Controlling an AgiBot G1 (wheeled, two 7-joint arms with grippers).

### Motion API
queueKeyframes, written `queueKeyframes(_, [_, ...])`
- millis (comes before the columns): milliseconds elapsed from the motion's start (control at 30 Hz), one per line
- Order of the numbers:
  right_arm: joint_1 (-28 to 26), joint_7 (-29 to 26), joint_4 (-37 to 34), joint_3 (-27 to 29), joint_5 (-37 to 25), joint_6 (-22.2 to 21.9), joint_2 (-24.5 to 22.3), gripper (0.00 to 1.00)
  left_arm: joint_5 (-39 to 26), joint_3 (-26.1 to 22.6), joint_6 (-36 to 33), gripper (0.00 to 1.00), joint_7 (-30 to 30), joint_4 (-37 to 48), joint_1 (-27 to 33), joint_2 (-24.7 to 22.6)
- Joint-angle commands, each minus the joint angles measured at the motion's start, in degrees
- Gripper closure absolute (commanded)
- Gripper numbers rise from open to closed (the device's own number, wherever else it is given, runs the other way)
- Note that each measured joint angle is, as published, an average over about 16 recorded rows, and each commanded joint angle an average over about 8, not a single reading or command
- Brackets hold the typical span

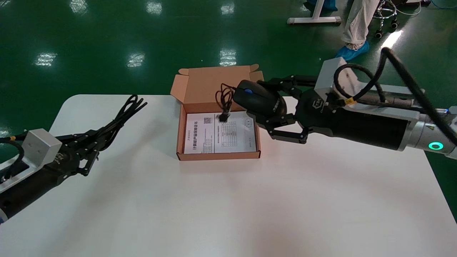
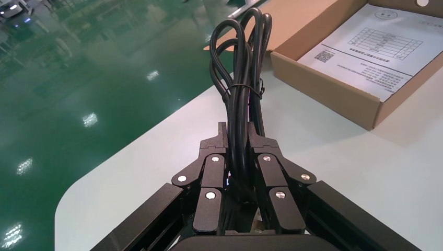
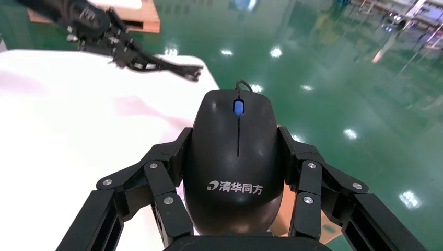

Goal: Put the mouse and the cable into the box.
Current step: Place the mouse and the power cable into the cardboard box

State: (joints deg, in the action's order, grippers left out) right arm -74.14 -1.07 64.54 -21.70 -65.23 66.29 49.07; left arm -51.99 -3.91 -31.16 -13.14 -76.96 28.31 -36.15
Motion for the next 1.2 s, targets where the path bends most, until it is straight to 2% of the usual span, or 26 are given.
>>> queueKeyframes(33, [1.06, -0.18, 0.98, -0.32, -0.50, -0.43, -0.14, 1.00, 0.19, 0.31, 0.00, 1.00, -0.17, -0.04, -0.34, 0.02])
queueKeyframes(200, [0.77, 1.51, -0.91, -1.60, -1.63, -0.33, 2.47, 1.00, 0.70, 0.76, -0.24, 1.00, -0.42, -0.14, -0.92, -0.25])
queueKeyframes(400, [-1.08, 5.74, -6.50, -3.41, -2.87, 2.09, 6.01, 1.00, 1.28, 1.32, -0.41, 1.00, -0.58, -0.30, -1.77, -0.38])
queueKeyframes(700, [-4.72, 14.85, -19.95, -5.75, -5.58, 5.34, 10.79, 1.00, 2.50, 3.24, -0.29, 1.00, -1.16, -0.50, -4.39, -0.13])
queueKeyframes(1100, [-7.30, 28.94, -38.15, -7.01, -7.94, 4.73, 17.04, 1.00, 2.93, 4.27, -0.46, 1.00, -1.95, -0.59, -5.28, -0.12])
queueKeyframes(1133, [-7.48, 30.00, -39.39, -7.04, -8.04, 4.66, 17.40, 0.99, 2.98, 4.37, -0.47, 1.00, -2.00, -0.61, -5.42, -0.11])
queueKeyframes(1167, [-7.67, 31.01, -40.57, -7.05, -8.10, 4.62, 17.73, 0.93, 3.03, 4.47, -0.47, 1.00, -2.04, -0.62, -5.54, -0.10])
queueKeyframes(1200, [-7.88, 31.97, -41.74, -7.04, -8.12, 4.62, 18.05, 0.80, 3.07, 4.56, -0.48, 1.00, -2.09, -0.63, -5.66, -0.09])
